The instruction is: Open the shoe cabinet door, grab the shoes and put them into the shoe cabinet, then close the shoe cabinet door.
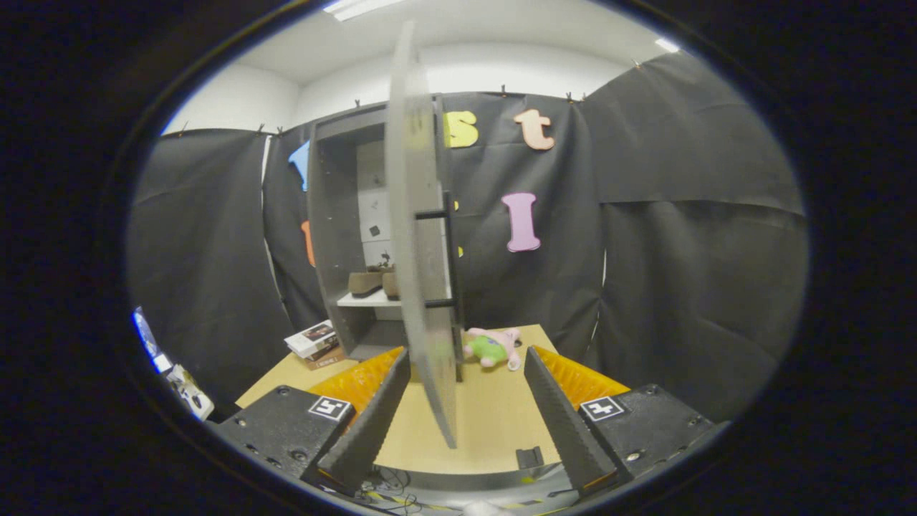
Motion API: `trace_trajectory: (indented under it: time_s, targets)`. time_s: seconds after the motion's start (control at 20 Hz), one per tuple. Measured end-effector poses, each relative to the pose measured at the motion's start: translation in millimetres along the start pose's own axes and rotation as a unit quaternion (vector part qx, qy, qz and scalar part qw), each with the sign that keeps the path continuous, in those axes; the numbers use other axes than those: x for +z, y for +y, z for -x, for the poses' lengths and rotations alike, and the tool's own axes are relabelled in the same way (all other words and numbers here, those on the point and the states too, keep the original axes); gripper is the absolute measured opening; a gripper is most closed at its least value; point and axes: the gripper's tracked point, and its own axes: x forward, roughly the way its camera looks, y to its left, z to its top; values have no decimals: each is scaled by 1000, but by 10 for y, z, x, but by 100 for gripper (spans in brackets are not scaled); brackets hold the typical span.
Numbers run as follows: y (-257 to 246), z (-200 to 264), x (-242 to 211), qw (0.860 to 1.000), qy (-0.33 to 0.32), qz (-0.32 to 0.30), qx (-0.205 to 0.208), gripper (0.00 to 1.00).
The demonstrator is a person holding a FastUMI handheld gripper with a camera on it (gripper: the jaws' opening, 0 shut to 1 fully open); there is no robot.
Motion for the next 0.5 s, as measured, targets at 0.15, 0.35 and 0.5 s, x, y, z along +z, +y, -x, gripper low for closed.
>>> trace_trajectory:
  time_s: [0.15,0.35,0.5]
  targets:
    - [-197,-293,224,1000,-9,10,16,100]
    - [-183,-653,372,998,-11,19,53,100]
    - [-62,-834,461,996,-8,23,89,100]
